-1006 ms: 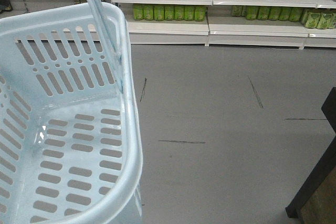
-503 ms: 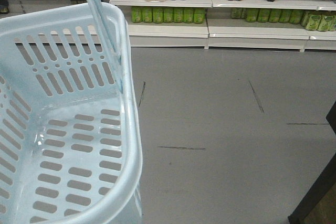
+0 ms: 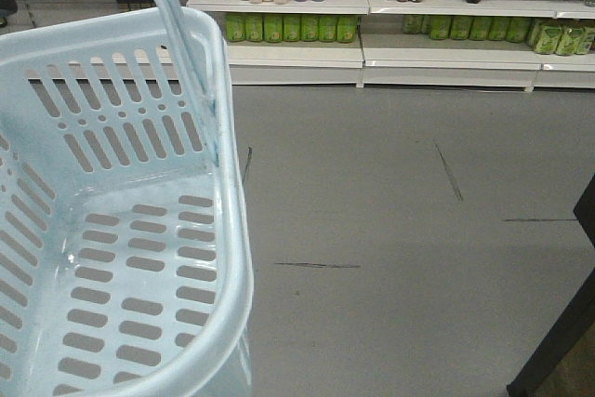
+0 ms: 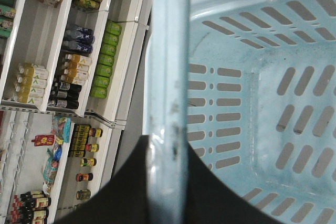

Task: Pick three apples into basket with both arms
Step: 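Drive the base along the aisle carrying the basket in the left gripper, then turn the base back to face the table of red apples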

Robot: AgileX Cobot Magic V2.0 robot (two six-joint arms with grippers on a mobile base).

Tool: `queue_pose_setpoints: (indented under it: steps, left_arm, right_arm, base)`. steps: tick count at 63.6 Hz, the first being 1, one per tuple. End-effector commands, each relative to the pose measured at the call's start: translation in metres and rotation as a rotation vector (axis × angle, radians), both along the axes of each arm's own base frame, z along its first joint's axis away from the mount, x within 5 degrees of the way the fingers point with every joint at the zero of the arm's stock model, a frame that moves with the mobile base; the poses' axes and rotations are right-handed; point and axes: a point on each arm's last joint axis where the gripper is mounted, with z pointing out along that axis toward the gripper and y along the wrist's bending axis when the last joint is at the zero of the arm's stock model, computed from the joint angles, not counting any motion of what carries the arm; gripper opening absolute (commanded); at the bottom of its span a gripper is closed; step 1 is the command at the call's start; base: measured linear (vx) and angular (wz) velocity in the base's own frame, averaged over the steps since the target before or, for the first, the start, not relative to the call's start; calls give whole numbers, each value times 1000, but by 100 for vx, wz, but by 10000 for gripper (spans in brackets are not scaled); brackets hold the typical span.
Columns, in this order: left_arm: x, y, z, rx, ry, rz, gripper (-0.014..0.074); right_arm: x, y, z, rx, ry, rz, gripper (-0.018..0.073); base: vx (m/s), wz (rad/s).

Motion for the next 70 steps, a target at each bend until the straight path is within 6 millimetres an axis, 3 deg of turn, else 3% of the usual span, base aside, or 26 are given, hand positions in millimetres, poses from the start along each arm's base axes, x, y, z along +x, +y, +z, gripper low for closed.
queue_pose_setpoints:
  steps: [1,44,70]
  left_arm:
    - [-5,6,14,-62,-76,3,-6]
    - [-5,6,14,-62,-76,3,-6]
    - [-5,6,14,-62,-76,3,-6]
  right_arm:
    - [-1,0,3,-14,-75,-4,-8]
    - [-1,0,3,-14,-75,-4,-8]
    - [-1,0,3,-14,-75,-4,-8]
  base:
    - [0,0]
    - [1,-6]
    - [7,-32]
